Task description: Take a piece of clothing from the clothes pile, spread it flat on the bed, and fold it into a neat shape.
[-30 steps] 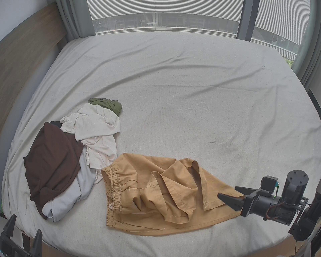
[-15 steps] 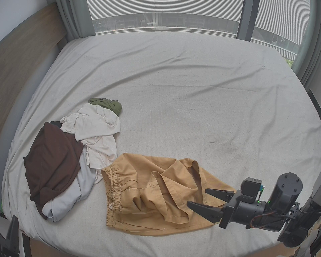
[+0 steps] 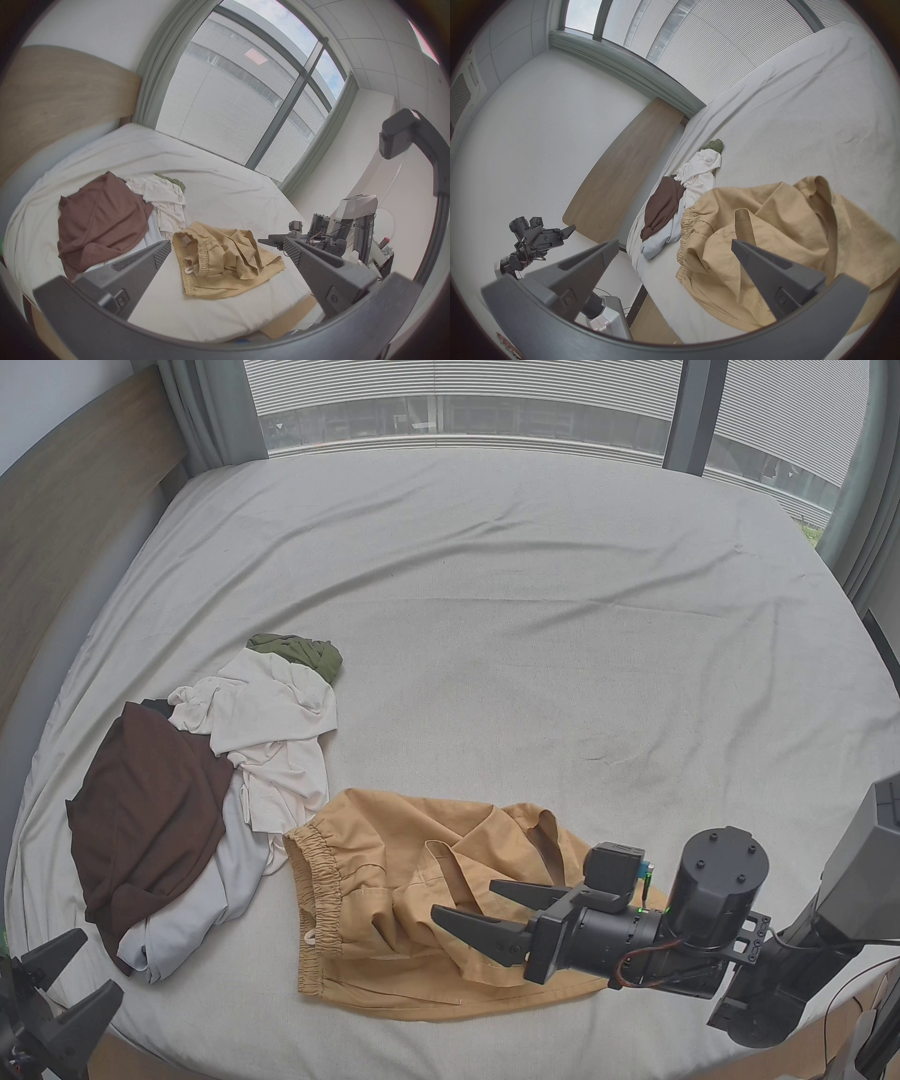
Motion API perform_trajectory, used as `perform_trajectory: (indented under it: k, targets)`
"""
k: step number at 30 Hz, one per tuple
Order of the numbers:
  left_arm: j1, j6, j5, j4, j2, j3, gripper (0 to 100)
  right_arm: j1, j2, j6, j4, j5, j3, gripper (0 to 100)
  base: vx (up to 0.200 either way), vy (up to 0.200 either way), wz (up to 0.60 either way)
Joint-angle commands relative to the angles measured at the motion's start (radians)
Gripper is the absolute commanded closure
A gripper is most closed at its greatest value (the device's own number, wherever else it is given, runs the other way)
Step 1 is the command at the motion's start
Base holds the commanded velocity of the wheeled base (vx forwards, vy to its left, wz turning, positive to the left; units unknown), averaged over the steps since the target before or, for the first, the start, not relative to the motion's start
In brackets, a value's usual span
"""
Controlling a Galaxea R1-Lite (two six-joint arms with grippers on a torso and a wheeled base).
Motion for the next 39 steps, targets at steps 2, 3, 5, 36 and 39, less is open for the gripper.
perform_trajectory:
  k: [2, 3, 5, 36, 39]
  targets:
    - [-0.011, -0.018, -0.021, -0.047, 0.207, 0.006, 0, -0.001, 0.016, 0.001, 0.04, 0.004, -0.054, 0, 0.0, 0.0, 0.0]
    - [-0.013, -0.024, -0.023, -0.067, 0.237, 0.006, 0, -0.003, 0.017, 0.002, 0.04, 0.004, -0.056, 0, 0.0, 0.0, 0.0]
    - [-0.014, -0.04, -0.029, -0.105, 0.273, 0.004, 0, -0.004, 0.017, 0.002, 0.041, 0.005, -0.056, 0, 0.0, 0.0, 0.0]
    - [-0.182, -0.161, -0.087, -0.559, 0.804, -0.08, 0, -0.01, 0.059, 0.03, 0.0, -0.007, -0.02, 0, 0.0, 0.0, 0.0]
    - [-0.182, -0.162, -0.087, -0.595, 0.832, -0.092, 0, -0.012, 0.059, 0.03, -0.002, -0.009, -0.017, 0, 0.0, 0.0, 0.0]
